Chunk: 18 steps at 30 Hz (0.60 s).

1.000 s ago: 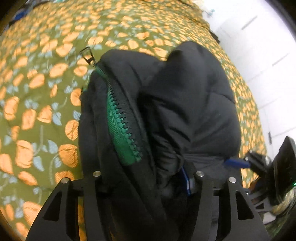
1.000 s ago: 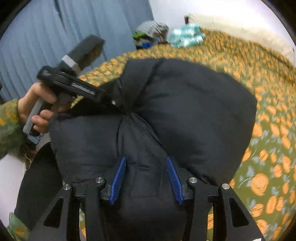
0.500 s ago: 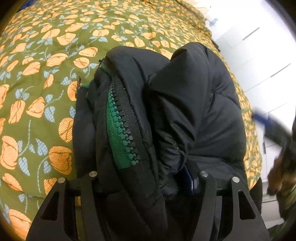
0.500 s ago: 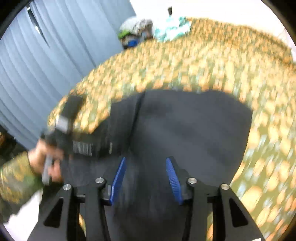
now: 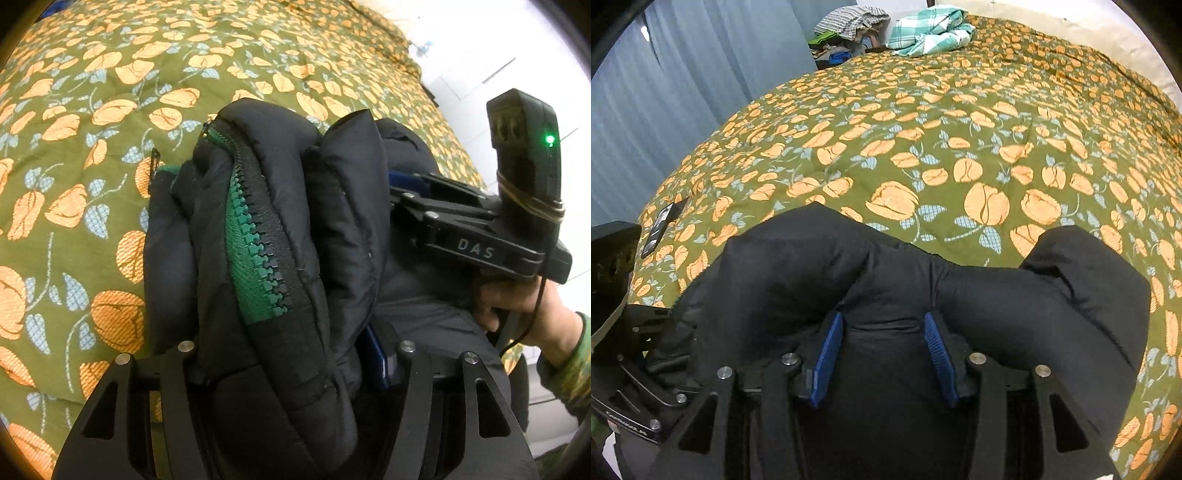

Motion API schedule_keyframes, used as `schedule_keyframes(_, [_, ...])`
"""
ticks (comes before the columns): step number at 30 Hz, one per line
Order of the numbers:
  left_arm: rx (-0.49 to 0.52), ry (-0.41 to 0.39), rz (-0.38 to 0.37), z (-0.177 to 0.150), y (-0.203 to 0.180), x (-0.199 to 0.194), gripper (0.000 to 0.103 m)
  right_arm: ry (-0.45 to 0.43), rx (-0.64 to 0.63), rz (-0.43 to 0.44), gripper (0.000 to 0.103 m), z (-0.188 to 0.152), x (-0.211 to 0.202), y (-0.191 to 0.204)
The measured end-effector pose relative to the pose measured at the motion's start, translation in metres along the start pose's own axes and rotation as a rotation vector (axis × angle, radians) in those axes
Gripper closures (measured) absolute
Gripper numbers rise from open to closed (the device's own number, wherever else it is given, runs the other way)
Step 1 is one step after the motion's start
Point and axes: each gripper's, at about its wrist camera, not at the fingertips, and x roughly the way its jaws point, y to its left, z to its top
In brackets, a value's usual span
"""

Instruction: Fold large clothes

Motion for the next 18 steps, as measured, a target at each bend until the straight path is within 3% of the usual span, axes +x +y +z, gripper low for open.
schedule_keyframes(6, [-0.012, 0.002, -0.002, -0.002, 0.001, -0.001, 0.04, -0.002, -0.023, -0.033, 0.056, 0.0, 0.002, 0.006])
schedule_keyframes(11, [0.002, 0.023, 0.0, 0.001, -0.001, -0.006, 0.039, -0.042, -0.043, 0.0, 0.056, -0.006, -0.048, 0.02])
schedule_keyframes(14, [0.008, 0.05, -0.013, 0.005, 0.001, -0.008, 0.039, -0.097, -0.068, 0.071, 0.056, -0.033, -0.095, 0.03])
schedule_keyframes(18, [0.037, 0.084, -0.003, 0.01, -0.005, -0.009, 0.038, -0.116, -0.121, 0.171, 0.056, -0.105, -0.149, 0.06])
